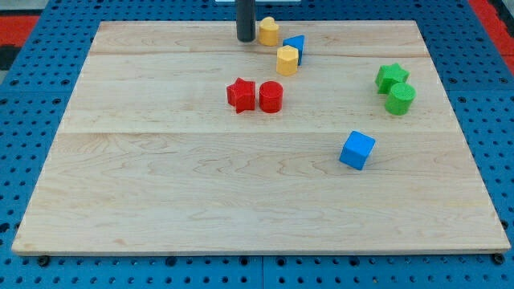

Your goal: Move yellow hexagon towards top center

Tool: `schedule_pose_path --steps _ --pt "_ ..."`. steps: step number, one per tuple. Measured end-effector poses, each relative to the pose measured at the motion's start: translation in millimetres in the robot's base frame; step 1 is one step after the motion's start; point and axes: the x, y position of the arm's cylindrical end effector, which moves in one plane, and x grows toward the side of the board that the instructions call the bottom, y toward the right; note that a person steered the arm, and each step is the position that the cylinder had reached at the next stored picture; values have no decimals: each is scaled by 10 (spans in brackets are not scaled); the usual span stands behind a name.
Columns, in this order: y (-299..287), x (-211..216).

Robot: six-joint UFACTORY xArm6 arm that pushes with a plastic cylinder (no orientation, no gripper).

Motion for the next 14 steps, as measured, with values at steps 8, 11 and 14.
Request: schedule_pose_path --steps 8,11,14 --pt "656 370" --pt "184 633" --pt "-182 592"
